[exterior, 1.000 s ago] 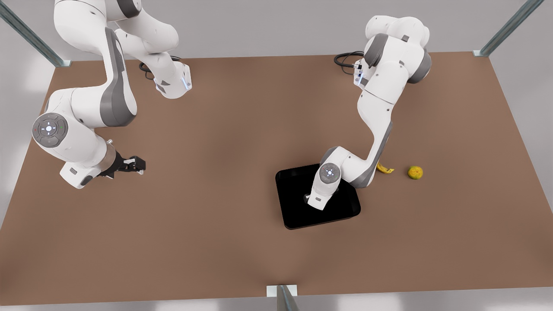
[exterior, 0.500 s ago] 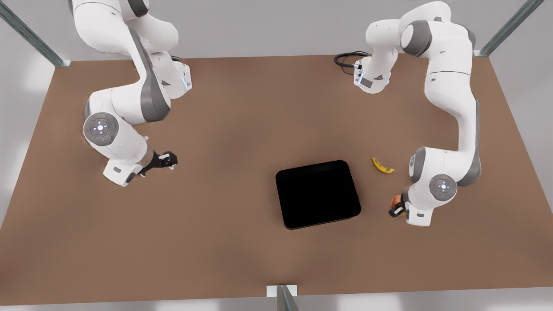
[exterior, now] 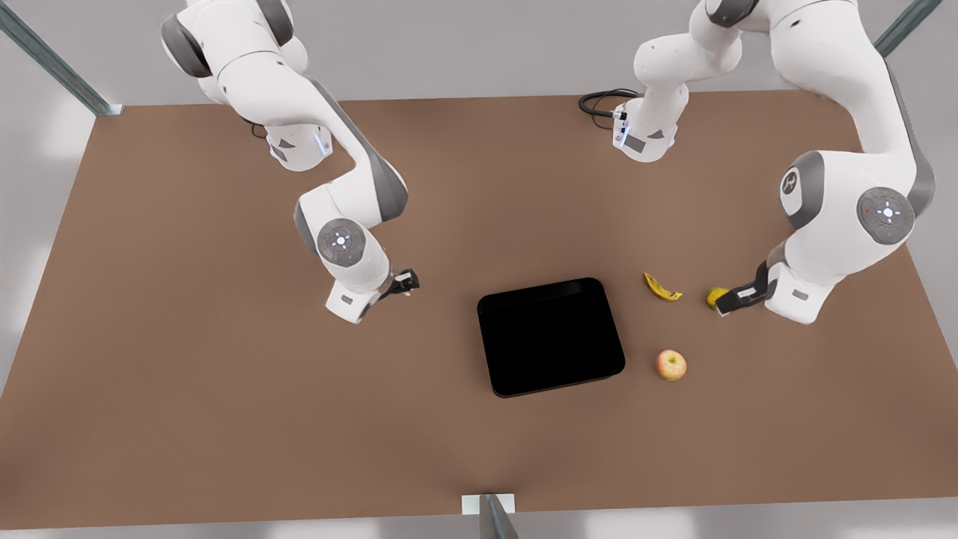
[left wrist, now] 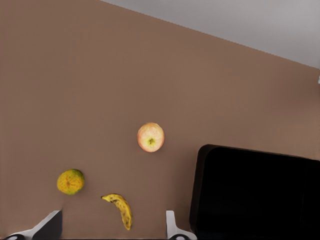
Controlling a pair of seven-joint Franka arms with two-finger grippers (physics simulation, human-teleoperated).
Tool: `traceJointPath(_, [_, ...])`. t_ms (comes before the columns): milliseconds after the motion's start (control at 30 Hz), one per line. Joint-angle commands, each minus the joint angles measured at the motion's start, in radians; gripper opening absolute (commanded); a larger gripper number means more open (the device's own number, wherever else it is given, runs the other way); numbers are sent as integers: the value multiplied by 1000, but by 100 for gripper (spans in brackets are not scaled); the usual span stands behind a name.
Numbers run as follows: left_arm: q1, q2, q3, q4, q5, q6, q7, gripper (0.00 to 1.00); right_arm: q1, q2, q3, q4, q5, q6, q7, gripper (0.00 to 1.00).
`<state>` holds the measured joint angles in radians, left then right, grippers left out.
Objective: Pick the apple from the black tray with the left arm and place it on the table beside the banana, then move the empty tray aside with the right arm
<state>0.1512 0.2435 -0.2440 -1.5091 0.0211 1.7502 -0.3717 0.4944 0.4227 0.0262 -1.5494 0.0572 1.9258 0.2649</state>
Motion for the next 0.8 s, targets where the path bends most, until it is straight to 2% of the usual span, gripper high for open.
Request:
traceJointPath(0, [5, -4, 0, -17, -72, -75, 329, 100, 10, 24, 0, -3, 29, 206, 430, 100])
traceJointPath(67, [53, -4, 5, -16, -83, -77, 326, 100, 16, 45, 0, -1, 33, 239, 433, 100])
traceJointPath(333, [54, -4, 6, -5, -83, -161, 297, 100, 59, 123, -2, 29, 133, 328, 451, 100])
traceJointPath(467, [53, -4, 5, -6, -81, -170, 297, 100, 56, 205, 31, 115, 128, 329, 383, 100])
traceJointPath(633, [53, -4, 3, -6, -78, -170, 295, 100, 50, 318, 31, 316, 127, 318, 212, 100])
traceJointPath(767, [53, -4, 3, -6, -78, -170, 295, 100, 49, 358, 35, 353, 127, 317, 93, 100])
